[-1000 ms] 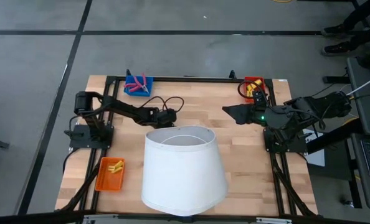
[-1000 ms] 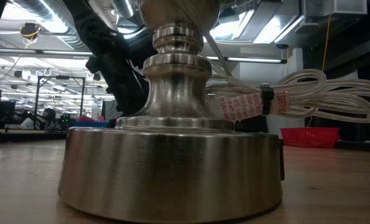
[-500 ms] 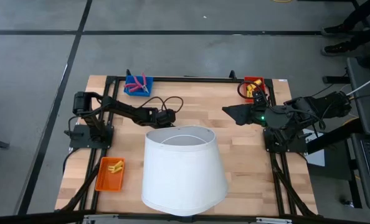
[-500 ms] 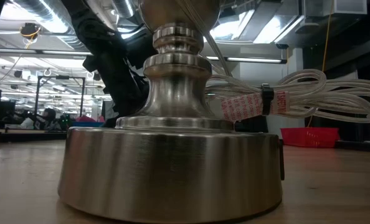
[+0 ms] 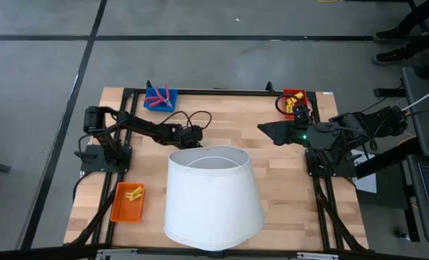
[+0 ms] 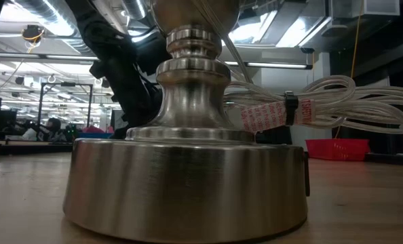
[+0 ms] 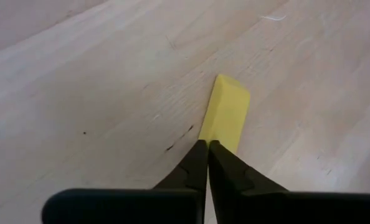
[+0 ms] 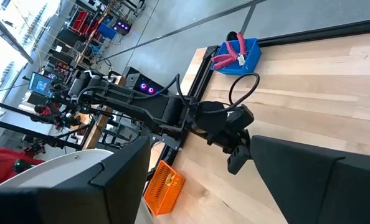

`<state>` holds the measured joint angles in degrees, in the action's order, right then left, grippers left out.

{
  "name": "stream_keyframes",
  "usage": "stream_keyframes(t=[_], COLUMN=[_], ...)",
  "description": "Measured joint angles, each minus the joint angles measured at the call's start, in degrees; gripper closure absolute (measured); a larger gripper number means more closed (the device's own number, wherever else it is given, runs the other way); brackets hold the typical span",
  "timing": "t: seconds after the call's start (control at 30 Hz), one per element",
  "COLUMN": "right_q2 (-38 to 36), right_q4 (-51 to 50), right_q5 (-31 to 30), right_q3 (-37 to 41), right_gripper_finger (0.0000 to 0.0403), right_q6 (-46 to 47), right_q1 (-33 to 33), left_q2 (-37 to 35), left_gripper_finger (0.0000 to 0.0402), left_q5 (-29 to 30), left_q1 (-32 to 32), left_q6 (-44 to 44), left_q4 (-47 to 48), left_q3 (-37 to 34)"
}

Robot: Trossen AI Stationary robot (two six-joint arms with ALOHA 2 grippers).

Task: Pick & Place School Supplies
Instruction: Put the yellow eraser into the orange basket

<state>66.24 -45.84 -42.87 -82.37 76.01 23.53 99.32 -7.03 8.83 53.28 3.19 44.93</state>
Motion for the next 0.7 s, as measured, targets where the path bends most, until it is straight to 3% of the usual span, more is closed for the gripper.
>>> stream_keyframes(t=[0.53,0.7], right_q2=[0.0,0.0], right_q4=[-0.1,0.0], right_q5=[-0.2,-0.2], right_q3=[0.0,0.0], right_gripper_finger=[0.012,0.012], right_q6=[-0.4,-0.4], right_q1=[0.0,0.0], left_q2=[-5.8,-5.9], left_gripper_finger=[0.04,0.0369], left_q5=[1.5,1.5], left_q1=[-1.2,-2.2], left_q6=[0.0,1.6], left_q4=[4.1,4.5], left_q3=[-0.1,-0.1])
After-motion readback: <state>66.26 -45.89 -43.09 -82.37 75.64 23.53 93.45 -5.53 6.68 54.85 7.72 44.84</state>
